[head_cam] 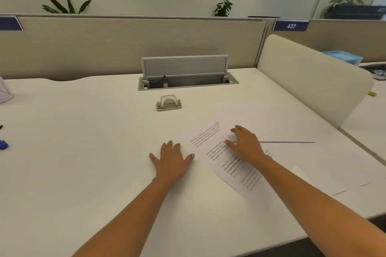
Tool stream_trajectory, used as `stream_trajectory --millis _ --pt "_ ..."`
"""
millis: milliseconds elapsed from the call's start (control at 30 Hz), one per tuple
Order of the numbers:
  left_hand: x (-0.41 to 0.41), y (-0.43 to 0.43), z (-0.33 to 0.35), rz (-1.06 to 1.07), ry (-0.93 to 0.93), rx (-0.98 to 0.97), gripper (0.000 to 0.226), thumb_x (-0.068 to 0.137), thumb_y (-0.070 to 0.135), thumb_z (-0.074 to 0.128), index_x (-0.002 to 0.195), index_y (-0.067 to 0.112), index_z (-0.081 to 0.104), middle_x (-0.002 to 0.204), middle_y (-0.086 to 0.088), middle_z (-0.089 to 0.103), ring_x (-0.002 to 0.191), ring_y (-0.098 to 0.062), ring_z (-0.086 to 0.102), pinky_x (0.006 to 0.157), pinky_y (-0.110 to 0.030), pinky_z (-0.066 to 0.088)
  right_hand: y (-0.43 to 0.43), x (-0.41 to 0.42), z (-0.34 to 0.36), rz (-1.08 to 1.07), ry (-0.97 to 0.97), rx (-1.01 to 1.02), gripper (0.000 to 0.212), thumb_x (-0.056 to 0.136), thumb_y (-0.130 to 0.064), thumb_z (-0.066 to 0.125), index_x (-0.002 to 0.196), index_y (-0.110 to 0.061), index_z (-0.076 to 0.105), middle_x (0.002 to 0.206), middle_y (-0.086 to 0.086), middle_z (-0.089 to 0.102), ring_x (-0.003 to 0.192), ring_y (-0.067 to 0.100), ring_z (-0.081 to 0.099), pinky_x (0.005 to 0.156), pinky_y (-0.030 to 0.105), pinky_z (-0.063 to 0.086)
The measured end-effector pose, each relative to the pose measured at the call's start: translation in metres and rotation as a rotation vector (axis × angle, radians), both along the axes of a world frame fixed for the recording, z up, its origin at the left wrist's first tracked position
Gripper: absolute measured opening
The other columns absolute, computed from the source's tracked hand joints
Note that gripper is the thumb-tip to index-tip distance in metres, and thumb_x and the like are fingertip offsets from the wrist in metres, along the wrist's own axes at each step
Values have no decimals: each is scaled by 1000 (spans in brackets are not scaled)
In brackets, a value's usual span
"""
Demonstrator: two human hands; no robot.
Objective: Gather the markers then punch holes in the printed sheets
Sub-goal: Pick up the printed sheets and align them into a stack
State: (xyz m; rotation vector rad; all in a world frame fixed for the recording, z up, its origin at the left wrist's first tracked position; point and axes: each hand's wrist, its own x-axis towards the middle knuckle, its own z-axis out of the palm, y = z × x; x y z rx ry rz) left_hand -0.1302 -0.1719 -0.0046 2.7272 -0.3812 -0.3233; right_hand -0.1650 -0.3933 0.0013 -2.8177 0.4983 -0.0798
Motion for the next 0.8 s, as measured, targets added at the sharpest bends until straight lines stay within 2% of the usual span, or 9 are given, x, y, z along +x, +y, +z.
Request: stream_trajectory --millis 133,233,333,467,567,633,700,800 --pt "-8 -21 1 23 12 1 78 86 65 36 145 16 23 158 -5 7 146 -21 -2 113 -58 -3 -19 -3 4 8 59 -51 64 91 -47 47 143 -14 30 156 6 21 145 18 17 117 45 15" --pt "-11 -34 4 42 -7 40 95 79 74 36 147 10 14 158 -7 4 146 -22 -7 112 -57 -7 -30 -7 6 32 130 -95 74 88 -54 47 147 -17 23 158 3 16 146 16 12 118 45 8" --pt "-9 -43 5 44 -20 77 109 74 78 38 148 6 4 158 -11 0 146 -25 -10 113 -54 -9 -38 -9 8 46 146 -147 77 86 -56 47 147 -16 23 157 3 18 146 16 14 118 45 8" --pt "-4 -49 7 7 -15 138 117 69 80 44 148 5 0 157 -15 2 146 -28 -7 113 -53 -9 -40 -9 12 92 181 -188 70 90 -48 44 147 -14 23 156 3 23 144 16 21 119 43 8" --pt "0 -52 8 -15 -21 171 116 69 78 48 148 5 4 157 -15 8 146 -27 0 114 -53 -9 -41 -8 11 120 173 -203 59 93 -40 41 143 -13 29 147 4 41 133 19 40 116 38 18" --pt "4 -54 8 -25 -36 162 113 69 76 52 148 6 9 156 -13 16 146 -25 7 115 -52 -6 -41 -7 10 135 128 -257 52 93 -38 41 138 -12 37 133 7 55 120 24 52 106 33 31" --pt "7 -56 6 -34 -58 120 110 69 72 56 146 7 15 153 -10 25 144 -23 15 116 -50 -3 -40 -5 11 141 105 -303 48 94 -37 42 134 -11 42 123 8 62 112 27 57 97 32 38" --pt "9 -57 4 -31 -71 15 102 69 64 63 144 10 21 147 -6 37 141 -20 25 118 -46 2 -41 -4 11 135 102 -314 44 94 -36 42 130 -10 45 118 9 63 109 28 57 91 34 42"
